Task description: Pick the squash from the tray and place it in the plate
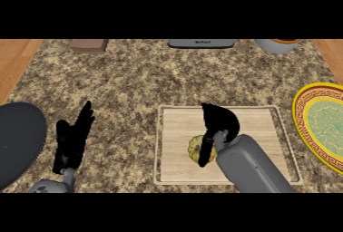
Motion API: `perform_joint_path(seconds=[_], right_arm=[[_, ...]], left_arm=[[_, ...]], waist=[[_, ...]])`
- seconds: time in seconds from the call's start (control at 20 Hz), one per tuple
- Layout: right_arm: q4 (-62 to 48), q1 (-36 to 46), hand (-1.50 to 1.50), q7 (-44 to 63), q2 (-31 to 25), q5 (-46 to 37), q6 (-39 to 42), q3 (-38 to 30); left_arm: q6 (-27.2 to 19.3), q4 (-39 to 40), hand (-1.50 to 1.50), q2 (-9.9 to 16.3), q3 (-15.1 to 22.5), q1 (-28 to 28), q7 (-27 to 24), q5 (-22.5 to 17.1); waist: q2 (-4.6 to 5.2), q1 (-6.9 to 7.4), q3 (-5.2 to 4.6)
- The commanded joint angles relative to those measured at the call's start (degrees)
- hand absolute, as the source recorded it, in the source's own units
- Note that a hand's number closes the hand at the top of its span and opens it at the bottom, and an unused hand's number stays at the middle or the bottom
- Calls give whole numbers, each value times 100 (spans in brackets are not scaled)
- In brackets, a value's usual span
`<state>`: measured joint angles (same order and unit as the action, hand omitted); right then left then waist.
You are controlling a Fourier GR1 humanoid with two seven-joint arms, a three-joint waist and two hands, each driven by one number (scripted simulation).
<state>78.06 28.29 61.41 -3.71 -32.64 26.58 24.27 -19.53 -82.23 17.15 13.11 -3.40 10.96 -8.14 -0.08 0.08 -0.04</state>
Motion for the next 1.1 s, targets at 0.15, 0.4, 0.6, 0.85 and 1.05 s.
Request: perform_joint_path(seconds=[0.15, 0.4, 0.6, 0.85, 1.05], right_arm=[[-72, 50, -150, 749, 59, -52, 484, -275], [-253, -338, -150, 528, 285, -532, 151, 28], [-229, -402, 150, 563, 353, -606, 232, -105], [-192, -488, 150, -254, 70, -1008, 414, 86], [-10, -390, 150, -252, 45, -1163, 695, 32]], left_arm=[[344, -24, 0, 174, -270, 52, -19, -83], [177, 64, 0, -126, -230, 110, -188, 117], [155, -131, 0, -231, -134, 430, -233, 223], [407, 149, 0, -189, -409, 138, -243, 236], [181, -141, 0, -252, -380, -382, 577, 466]], waist=[[1, 4, 2], [4, -3, 2], [0, 9, 3], [6, 3, 3], [-1, -15, 5]])
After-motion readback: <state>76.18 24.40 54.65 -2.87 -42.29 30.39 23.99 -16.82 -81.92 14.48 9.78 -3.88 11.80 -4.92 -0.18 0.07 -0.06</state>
